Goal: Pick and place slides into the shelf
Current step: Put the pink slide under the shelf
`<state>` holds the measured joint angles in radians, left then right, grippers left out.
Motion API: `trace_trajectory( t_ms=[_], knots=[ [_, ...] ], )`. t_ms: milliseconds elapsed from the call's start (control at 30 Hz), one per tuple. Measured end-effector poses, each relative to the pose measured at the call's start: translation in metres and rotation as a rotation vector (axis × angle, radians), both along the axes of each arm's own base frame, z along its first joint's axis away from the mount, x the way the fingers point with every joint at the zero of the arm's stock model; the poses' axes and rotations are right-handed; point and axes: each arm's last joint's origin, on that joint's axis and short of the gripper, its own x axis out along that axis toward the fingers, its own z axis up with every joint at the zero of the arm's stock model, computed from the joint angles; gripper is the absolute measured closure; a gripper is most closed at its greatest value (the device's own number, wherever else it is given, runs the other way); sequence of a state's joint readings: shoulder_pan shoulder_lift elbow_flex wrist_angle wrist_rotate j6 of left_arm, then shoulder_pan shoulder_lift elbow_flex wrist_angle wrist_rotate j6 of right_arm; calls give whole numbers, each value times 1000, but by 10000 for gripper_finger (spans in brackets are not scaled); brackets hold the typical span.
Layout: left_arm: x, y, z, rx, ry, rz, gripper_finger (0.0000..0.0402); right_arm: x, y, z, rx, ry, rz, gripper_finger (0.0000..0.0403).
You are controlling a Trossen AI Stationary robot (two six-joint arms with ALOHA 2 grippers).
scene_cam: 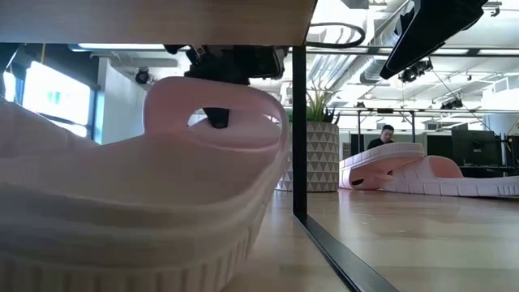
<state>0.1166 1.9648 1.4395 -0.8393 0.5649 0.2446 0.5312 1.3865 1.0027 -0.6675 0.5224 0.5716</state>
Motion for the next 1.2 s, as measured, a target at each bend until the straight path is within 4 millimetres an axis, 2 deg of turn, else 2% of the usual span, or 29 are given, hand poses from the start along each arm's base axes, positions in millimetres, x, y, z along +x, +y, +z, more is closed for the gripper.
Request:
trace_trajectory(
  t_ms=[167,267,367,533,667,800,933,1067,1200],
  knots=[
    [0,-3,0,0,-5,-18,380,0,0,0,0,0,0,242],
    [0,0,-1,101,14,15,379,0,0,0,-3,-2,-2,242],
    [-1,10,-2,175,26,54,375,0,0,0,-1,-3,-6,242],
    [-4,30,-3,206,44,111,379,0,0,0,5,-11,-15,242],
    [-6,40,-3,190,41,134,375,0,0,0,15,-15,-28,242],
    [-6,44,-2,148,30,139,356,0,0,0,15,-15,-28,242],
    [-7,41,-2,102,34,109,332,0,0,0,15,-15,-28,242],
    [-7,29,-3,136,40,51,314,0,0,0,15,-14,-28,242],
    [-6,29,-3,190,34,56,293,0,0,0,15,-14,-28,242]
  ],
)
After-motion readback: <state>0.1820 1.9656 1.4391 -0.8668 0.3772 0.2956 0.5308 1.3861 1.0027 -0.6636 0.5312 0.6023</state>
